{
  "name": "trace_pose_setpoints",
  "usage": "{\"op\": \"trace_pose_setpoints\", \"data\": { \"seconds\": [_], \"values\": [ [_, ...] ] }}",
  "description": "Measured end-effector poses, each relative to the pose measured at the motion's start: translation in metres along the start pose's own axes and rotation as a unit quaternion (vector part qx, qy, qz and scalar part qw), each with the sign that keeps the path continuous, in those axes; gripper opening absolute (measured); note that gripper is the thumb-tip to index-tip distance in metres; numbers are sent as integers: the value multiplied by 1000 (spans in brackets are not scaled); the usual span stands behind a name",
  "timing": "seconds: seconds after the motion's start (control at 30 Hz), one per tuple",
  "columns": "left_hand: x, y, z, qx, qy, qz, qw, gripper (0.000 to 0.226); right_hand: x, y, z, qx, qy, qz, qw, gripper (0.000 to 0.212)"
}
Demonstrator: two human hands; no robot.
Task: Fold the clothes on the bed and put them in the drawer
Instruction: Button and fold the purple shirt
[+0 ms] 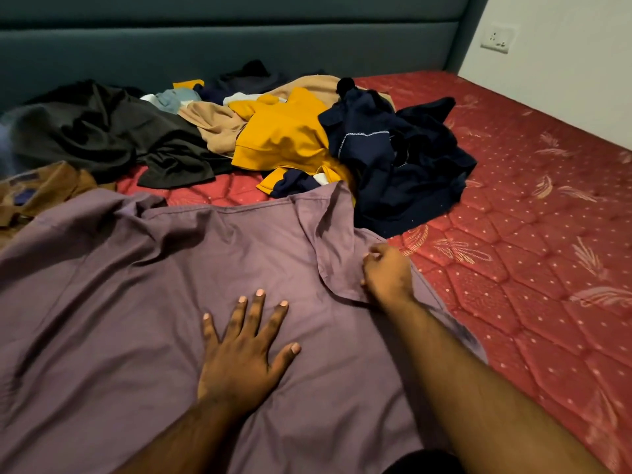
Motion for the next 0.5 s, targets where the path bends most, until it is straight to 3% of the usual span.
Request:
{"op": "trace_pose_setpoints", "data": {
  "seconds": [0.1, 0.17, 0.3, 0.33, 0.4, 0.5],
  "values": [
    [1, 0, -2, 3, -8, -1, 1000, 70, 40, -25, 1, 66, -10, -116, 991, 28],
    [1, 0, -4, 4, -11, -3, 1000, 70, 51, -22, 1, 66, 43, -147, 986, 23],
    [2, 0, -4, 6, -5, -1, 1000, 70, 54, -8, 5, 5, 90, -105, 990, 5],
    [1, -1, -4, 7, -5, -1, 1000, 69, 57, -9, 5, 16, 92, -110, 989, 9],
    [3, -2, -2, 2, -7, -4, 1000, 69, 63, -16, 13, 60, 71, -136, 986, 7],
    [1, -1, -1, -4, 1, -1, 1000, 70, 67, -30, 29, -25, 1, -70, 997, 12]
  ]
}}
Point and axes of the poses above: each hand's wrist, its own x-axis towards the middle knuckle, its own z-axis out of the back of the hand, y = z × x, the point moved 4 cm from there along x, towards the middle knuckle, and after that the axes turned 8 degrees about -y, right-handed, at the moved point
